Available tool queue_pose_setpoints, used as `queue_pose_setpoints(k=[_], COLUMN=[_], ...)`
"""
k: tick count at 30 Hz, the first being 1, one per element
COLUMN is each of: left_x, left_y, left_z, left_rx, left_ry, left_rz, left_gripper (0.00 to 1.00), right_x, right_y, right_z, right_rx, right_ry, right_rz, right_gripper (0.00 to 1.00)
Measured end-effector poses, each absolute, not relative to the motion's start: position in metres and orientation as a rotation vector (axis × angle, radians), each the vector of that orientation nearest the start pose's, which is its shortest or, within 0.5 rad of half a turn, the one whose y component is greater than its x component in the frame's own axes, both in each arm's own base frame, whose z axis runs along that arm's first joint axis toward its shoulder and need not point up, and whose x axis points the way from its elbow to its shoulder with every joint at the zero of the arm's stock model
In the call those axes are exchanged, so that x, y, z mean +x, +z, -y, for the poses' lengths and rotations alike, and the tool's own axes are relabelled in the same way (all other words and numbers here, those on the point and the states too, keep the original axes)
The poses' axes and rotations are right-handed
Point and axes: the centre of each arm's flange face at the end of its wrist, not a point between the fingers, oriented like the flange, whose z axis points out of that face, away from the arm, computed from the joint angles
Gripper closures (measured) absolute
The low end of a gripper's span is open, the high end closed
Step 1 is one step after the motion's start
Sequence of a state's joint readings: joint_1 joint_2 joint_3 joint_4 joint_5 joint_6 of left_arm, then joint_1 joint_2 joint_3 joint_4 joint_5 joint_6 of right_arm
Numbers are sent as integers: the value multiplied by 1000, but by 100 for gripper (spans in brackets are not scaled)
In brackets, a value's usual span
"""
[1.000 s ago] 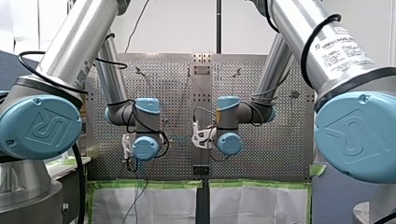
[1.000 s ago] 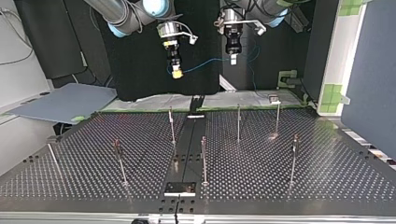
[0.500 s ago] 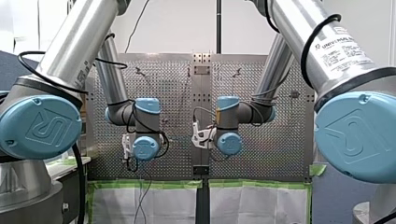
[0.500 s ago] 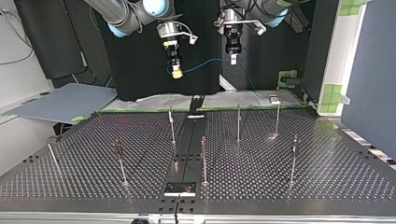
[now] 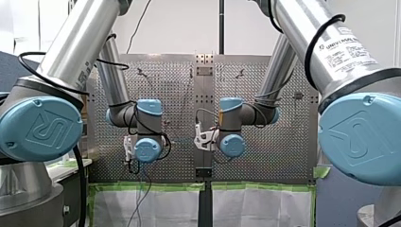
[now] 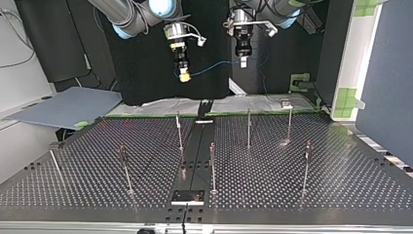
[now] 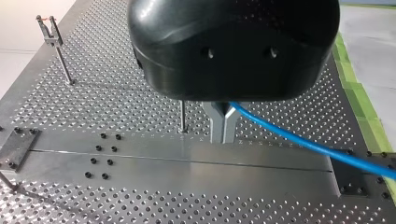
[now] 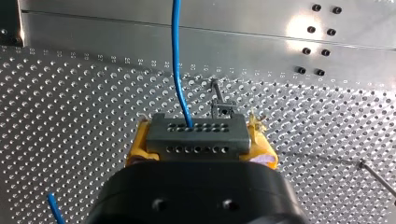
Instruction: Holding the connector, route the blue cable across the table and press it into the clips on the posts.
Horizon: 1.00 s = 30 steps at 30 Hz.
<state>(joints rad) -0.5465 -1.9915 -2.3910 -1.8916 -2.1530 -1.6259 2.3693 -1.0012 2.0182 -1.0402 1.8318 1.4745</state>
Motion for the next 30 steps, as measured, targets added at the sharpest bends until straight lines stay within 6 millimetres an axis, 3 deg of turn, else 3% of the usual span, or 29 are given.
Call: queue_pose_setpoints(k=[30], left_x=[286], left_y=[76], left_z=[258], left_rx=[-54], left_ry=[3], left_rz=[-1586], left_gripper=[100], right_x=[460], right_y=[87], right_z=[294], right_rx=[1598], right_ry=[1534], right_rz=[806], right_gripper=[100])
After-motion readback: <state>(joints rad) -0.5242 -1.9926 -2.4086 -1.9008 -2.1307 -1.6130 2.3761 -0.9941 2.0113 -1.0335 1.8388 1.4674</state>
